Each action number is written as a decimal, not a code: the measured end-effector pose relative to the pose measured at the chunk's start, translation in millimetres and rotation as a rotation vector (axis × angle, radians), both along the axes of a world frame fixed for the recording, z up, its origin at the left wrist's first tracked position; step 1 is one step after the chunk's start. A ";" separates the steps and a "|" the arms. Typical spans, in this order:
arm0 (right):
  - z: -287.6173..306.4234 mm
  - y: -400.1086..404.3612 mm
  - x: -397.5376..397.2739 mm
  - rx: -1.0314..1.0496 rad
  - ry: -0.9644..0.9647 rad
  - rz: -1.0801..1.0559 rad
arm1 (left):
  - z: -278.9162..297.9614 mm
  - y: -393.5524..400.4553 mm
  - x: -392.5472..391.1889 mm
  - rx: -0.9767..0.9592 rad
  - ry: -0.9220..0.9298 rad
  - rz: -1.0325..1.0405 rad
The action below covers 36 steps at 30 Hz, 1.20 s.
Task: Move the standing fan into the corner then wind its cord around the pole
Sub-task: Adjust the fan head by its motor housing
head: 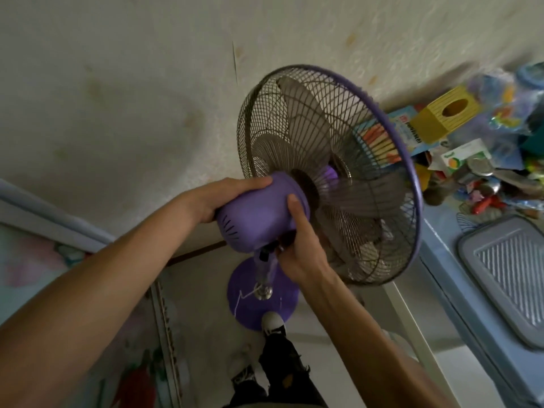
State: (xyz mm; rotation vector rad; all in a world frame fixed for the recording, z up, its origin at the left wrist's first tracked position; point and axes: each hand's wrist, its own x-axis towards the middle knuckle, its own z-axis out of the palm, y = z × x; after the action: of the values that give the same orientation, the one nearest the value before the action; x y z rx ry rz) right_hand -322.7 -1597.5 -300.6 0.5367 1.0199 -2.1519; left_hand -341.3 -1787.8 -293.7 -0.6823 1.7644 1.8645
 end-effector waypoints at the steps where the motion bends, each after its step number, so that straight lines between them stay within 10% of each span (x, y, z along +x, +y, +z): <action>1: 1.7 -1.1 -1.0 0.001 -0.014 -0.005 | 2.2 -0.8 0.4 0.004 0.005 0.008; 17: -0.4 7.4 14.6 0.011 0.075 0.072 | 22.8 6.3 11.4 0.026 -0.002 -0.036; 36: -93.0 22.6 25.7 0.814 0.799 0.587 | 8.1 13.1 15.6 -0.023 0.083 0.103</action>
State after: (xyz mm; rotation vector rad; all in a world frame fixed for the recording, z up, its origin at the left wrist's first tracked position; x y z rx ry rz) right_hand -297.0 -1574.9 -393.6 -0.3230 2.1838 -1.3359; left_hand -325.7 -1774.8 -285.6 -0.7267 1.8367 1.9702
